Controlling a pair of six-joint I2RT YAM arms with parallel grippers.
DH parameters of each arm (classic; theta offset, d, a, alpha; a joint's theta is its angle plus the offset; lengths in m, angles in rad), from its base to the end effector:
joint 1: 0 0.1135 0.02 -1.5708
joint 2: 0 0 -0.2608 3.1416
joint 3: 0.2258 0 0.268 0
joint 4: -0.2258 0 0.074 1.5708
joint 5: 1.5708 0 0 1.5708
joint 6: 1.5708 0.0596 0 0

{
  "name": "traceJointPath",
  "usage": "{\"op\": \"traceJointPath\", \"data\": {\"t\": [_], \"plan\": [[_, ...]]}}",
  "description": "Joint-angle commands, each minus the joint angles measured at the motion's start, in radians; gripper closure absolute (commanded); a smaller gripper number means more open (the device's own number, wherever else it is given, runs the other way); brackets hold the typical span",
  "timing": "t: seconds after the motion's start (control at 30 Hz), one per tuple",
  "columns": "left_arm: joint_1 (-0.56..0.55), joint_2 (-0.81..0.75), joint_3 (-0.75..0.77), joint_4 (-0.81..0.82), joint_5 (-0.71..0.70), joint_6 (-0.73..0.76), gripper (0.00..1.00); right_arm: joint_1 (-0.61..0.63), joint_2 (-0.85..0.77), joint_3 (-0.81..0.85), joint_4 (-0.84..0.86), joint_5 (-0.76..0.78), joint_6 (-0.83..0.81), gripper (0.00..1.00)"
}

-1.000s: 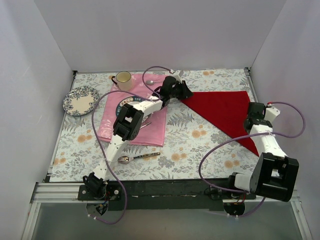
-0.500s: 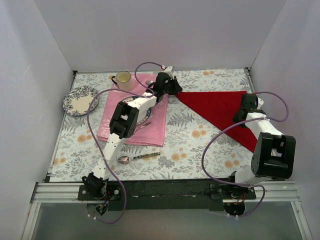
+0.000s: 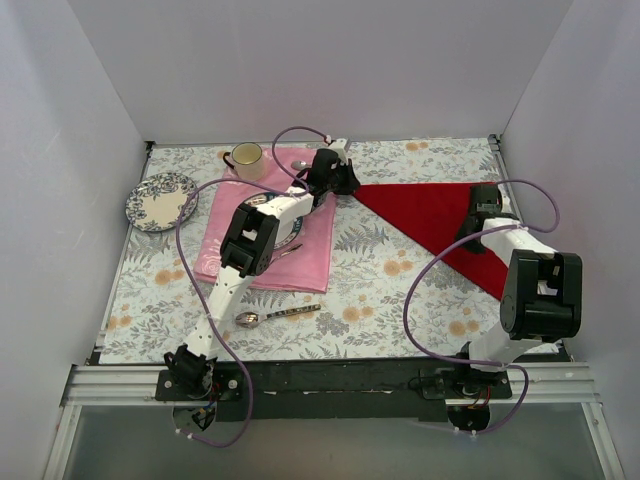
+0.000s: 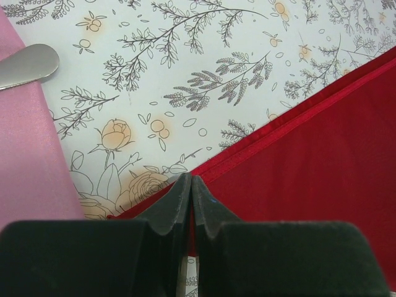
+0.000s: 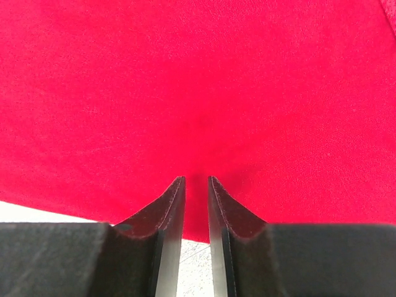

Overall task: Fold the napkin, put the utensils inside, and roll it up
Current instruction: Fold the napkin, then grab a utensil with the right arm

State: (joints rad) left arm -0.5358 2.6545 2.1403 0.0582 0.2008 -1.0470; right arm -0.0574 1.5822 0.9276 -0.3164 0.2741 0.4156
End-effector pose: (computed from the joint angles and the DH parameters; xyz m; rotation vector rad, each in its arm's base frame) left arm 0.5324 -0.3300 0.1010 -0.4285 2.1938 -1.1471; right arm 0.3394 -0.0357 0.1544 0.6889 2.4037 -0.2014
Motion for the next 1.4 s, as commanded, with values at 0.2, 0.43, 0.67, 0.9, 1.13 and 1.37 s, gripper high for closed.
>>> {"op": "traceJointPath", "data": {"t": [0.2, 0.43, 0.67, 0.9, 1.13, 1.37], "plan": [[-0.012, -0.076, 0.138, -0.106, 0.025, 0.007, 0.85, -0.039, 0.025, 0.135, -0.023, 0.014, -0.024, 0.70], [-0.026, -0.287, 0.055, -0.222, 0.058, -0.189, 0.68, 0.109, 0.041, 0.192, -0.102, -0.052, -0.115, 0.57], [0.002, -0.756, -0.250, -0.412, -0.223, -0.235, 0.33, 0.399, -0.068, 0.137, -0.038, -0.185, -0.342, 0.40], [0.175, -1.281, -0.667, -0.609, -0.388, -0.263, 0.02, 0.689, -0.077, 0.100, 0.092, -0.526, -0.633, 0.35], [0.234, -1.533, -0.852, -0.672, -0.423, -0.309, 0.02, 0.964, 0.149, 0.290, -0.053, -0.575, -0.839, 0.33], [0.234, -1.581, -0.918, -0.649, -0.347, -0.306, 0.02, 1.108, 0.355, 0.564, -0.233, -0.515, -0.893, 0.35]]}}
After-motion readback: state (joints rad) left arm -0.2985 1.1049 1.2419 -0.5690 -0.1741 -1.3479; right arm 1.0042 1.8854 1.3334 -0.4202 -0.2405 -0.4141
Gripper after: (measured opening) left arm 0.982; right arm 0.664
